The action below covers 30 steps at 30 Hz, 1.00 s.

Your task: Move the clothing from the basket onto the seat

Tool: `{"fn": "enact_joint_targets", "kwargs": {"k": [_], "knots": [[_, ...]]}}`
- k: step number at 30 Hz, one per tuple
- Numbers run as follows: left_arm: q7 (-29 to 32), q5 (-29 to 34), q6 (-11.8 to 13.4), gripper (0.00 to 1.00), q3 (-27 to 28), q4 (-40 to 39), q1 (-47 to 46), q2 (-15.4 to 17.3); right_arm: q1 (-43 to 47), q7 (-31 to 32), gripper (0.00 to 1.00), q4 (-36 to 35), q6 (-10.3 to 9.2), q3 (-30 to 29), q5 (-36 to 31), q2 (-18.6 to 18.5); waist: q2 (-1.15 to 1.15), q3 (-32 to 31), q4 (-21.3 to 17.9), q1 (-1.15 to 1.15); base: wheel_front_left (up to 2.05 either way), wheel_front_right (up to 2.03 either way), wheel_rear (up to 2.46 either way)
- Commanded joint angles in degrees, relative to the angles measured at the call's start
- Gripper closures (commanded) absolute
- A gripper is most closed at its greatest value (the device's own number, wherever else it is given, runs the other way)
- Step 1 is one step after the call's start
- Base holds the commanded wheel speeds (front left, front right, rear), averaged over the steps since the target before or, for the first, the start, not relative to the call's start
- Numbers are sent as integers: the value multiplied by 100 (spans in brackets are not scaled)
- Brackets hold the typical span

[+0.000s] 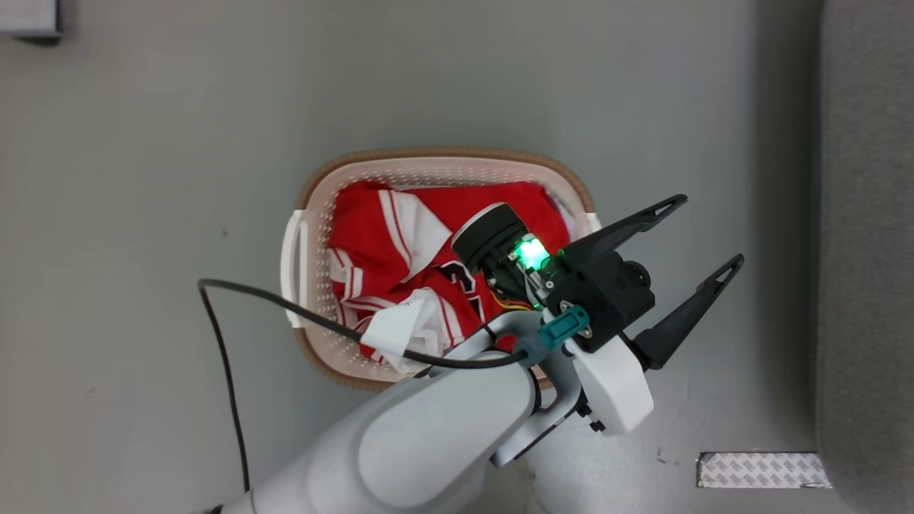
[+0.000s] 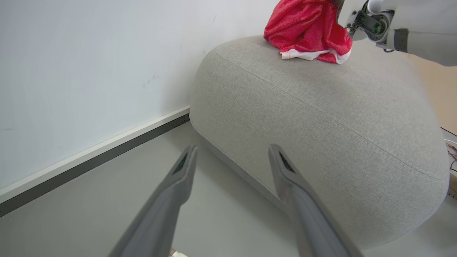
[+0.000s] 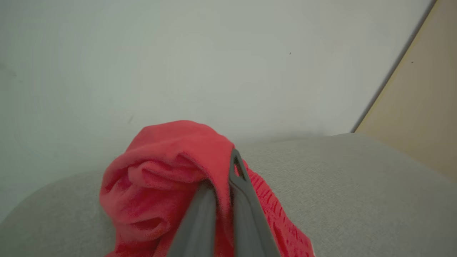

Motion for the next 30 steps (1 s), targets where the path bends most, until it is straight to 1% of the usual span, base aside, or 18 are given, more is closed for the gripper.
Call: {"fn": "enact_joint_targets", "kwargs": {"k": [1,3,4,7,11,14,19,24,29,30], "knots": [[-63,-45,12,0,-3,42,-57,4,109,4,71,98,-13,-126,-178,61,0,96,129,-1,0,0,0],[-110,-104,26,0,-25,122,-37,1,165,3,31,179,-12,-370,-455,170,0,35,133,-1,0,0,0],[-144,-132,34,0,-34,155,-20,-1,199,3,0,173,-13,-457,-557,220,0,-4,123,-1,0,0,0],[-197,-218,62,0,-27,277,46,1,306,3,0,73,-12,-543,-738,496,0,-153,60,-1,0,0,0],[-305,-242,113,0,12,447,206,112,688,3,0,-227,-12,-245,-815,786,0,-465,-51,-1,0,0,0],[-399,-354,161,0,66,578,401,202,1166,3,0,-608,-12,25,-524,1079,0,-801,-121,-1,0,0,0],[-685,-592,314,0,239,763,853,389,2149,3,0,-1541,-12,610,18,1489,0,-1442,-170,-1,0,0,0],[-928,-854,508,0,484,919,1445,621,3218,3,0,-2389,-12,1246,643,1793,0,-2188,-163,-1,0,0,0],[-1119,-1182,726,0,857,1036,2164,819,4206,4,0,-2998,-13,1836,820,2036,0,-2883,-128,-1,0,0,0],[-1119,-1182,726,0,857,1036,2164,819,4206,4,0,-2998,-13,1836,820,2036,0,-2883,-128,-1,0,0,0]]}}
